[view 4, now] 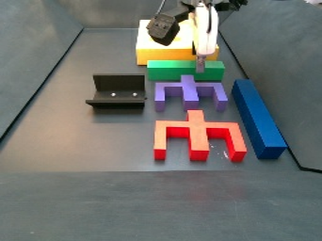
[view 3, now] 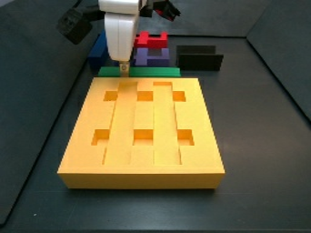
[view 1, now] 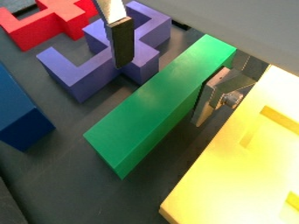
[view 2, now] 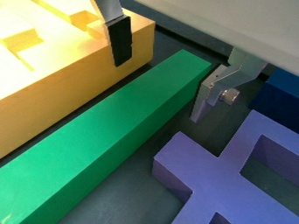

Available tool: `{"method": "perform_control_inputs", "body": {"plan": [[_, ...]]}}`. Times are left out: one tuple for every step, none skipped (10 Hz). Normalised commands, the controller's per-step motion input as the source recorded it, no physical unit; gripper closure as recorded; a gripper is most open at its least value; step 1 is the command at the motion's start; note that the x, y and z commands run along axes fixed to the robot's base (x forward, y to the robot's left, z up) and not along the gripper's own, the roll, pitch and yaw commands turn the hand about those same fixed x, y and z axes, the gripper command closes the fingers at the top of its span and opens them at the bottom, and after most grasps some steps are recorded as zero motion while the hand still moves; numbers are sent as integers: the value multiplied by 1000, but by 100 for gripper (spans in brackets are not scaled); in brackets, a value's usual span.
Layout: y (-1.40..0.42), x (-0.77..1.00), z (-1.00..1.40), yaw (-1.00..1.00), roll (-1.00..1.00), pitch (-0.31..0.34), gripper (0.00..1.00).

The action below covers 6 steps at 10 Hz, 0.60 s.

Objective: Pick up the green object. Move up. Move to above the board. Insert the green object.
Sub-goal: Pick up the green object.

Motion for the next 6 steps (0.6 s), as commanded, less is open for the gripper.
{"method": "perform_control_inputs", "body": {"plan": [[0, -120, -177, 0, 0, 0, 0], [0, -137, -263, 23, 0, 0, 0], [0, -80, -297, 23, 0, 0, 0], [-14, 0, -177, 9, 0, 0, 0], [-6, 0, -209, 0, 0, 0, 0], [-3, 0, -77, 0, 0, 0, 0]]}}
